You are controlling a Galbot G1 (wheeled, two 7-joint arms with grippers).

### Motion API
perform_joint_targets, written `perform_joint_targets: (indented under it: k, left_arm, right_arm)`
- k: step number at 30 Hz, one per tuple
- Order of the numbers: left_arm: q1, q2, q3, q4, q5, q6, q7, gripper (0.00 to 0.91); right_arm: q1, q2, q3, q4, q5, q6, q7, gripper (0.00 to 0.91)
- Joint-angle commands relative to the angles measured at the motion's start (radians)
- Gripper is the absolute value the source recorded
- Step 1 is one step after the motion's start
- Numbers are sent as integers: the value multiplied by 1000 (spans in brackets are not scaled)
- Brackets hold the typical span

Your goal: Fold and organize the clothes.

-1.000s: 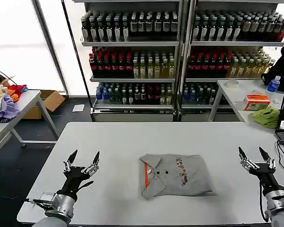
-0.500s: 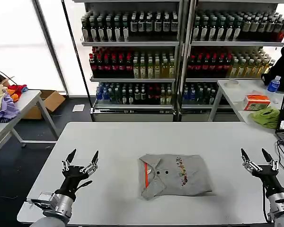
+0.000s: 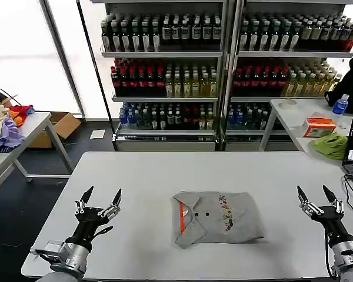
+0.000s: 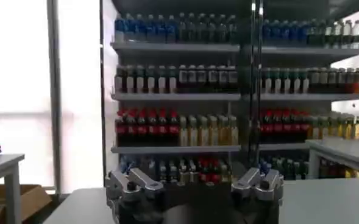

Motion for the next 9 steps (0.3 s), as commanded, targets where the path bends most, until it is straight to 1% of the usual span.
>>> perform_joint_targets:
  k: [1,6,9]
  left_arm:
    - [4,0,-4,-8,1,-1,6,907]
    - [4,-1,-5,-8,1,-1,6,907]
    - [5,1,-7,-8,1,2,5,907]
  right_arm:
    - [-4,2,11,-2,0,-5,-5,907]
    - [-8,1,21,-4,-1,-6,-7,907]
    - [-11,2,21,-4,-9,-5,-17,907]
